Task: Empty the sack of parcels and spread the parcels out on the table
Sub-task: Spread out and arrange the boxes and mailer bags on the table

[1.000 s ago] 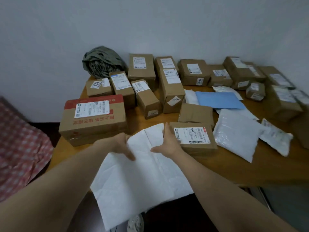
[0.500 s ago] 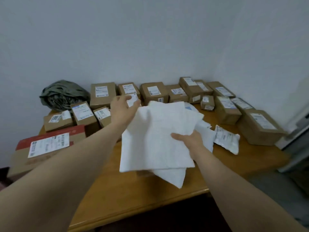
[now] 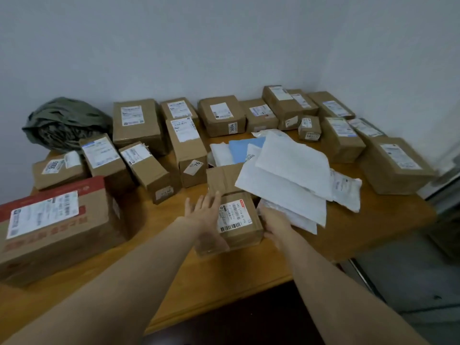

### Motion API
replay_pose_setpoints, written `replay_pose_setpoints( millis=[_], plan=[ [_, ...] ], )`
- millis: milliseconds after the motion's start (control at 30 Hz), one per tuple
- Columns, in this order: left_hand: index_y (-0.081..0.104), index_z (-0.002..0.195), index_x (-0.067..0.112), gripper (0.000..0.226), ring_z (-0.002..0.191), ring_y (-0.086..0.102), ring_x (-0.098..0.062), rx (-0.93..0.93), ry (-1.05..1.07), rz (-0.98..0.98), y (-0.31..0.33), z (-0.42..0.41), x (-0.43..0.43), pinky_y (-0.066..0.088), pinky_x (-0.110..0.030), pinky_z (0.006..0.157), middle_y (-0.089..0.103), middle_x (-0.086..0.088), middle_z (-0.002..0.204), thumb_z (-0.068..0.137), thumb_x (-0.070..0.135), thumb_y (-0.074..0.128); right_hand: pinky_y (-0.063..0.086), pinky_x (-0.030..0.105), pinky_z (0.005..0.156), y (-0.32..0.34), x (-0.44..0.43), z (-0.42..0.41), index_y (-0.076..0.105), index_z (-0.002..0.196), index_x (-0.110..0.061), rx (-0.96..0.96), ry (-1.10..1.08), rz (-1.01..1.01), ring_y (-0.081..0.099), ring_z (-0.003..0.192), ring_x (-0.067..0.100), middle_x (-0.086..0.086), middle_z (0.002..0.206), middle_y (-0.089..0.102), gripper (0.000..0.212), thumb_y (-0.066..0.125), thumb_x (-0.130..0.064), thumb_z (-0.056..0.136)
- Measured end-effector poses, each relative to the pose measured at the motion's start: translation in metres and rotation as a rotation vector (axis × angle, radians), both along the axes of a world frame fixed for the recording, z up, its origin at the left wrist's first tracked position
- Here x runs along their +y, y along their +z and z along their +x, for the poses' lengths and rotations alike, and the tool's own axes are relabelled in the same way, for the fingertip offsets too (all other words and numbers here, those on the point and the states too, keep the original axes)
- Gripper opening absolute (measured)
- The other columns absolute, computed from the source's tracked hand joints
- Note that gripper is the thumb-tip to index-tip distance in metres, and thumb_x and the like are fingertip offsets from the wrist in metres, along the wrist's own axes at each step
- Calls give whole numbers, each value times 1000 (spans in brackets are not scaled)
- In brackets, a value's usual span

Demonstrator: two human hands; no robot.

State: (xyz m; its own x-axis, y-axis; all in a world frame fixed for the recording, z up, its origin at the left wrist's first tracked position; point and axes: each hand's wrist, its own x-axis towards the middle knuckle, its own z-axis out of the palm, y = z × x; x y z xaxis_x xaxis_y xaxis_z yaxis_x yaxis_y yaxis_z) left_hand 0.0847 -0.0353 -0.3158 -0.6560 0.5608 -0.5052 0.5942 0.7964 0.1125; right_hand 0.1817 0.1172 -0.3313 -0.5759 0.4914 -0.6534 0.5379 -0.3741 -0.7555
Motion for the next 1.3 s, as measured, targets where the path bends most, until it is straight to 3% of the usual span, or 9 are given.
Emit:
replay_pose_setpoints(
  millis=[133,300,433,533,700,833,1033,1167,1300],
  plan=[
    [-20,149,29,138,145,2,-38,84,-22,-151,3,0,-23,2,-64,114,7,-13,156,56,65,76,49,31,80,-10,-25,-17,62,80,-21,-140,400,464,60,74,16,1,78,64,39,37,-45,98],
    [-11,151,21,137,145,-4,-41,179,-9,-500,21,-8,-61,-2,-68,111,3,-18,158,57,42,87,42,35,96,9,-41,-67,54,123,-19,-63,842,1367,52,115,23,5,122,56,33,56,-18,89],
    [-33,143,27,152,143,-20,-39,58,28,-348,6,-4,-82,-5,-70,109,-19,-15,157,53,47,88,21,41,113,11,-42,-113,20,146,-6,-287,1121,1614,24,139,32,17,150,26,76,61,-9,82],
    [-26,143,41,142,145,-11,-39,13,16,-207,2,-6,-89,7,-74,106,-9,-12,158,57,48,86,14,44,117,6,-40,-139,8,148,-1,-443,1201,1671,13,143,34,21,155,13,85,60,-14,83],
    [-19,146,40,138,143,1,-38,-42,44,-218,3,-3,-94,19,-74,103,4,-12,154,57,47,87,8,48,117,-8,-30,-159,-9,147,-2,-519,1273,1559,3,146,34,19,157,1,128,84,-24,62],
    [-24,142,47,139,142,1,-39,-73,50,-246,2,3,-98,22,-74,101,1,-12,154,56,52,86,24,48,111,-9,-38,-155,-6,149,-12,-421,1298,1632,25,135,33,17,145,24,127,81,-34,60],
    [-10,147,39,133,140,5,-44,-77,100,-321,4,13,-123,35,-66,101,4,-15,151,57,39,88,21,48,111,6,-72,-137,-6,147,-36,-160,1354,1398,16,139,34,13,149,14,127,83,-44,57],
    [-9,150,26,128,143,-4,-45,-21,211,-359,6,21,-158,33,-61,107,-7,-16,156,64,27,86,26,50,113,30,-92,-131,1,148,-37,68,995,884,23,139,33,10,152,17,132,89,-41,50],
    [-19,149,18,120,146,-5,-39,82,316,-263,6,26,-191,31,-55,111,-11,-16,158,77,19,77,37,44,104,36,-112,-110,19,149,-25,103,714,167,50,115,22,9,136,52,110,85,-34,61]
  ],
)
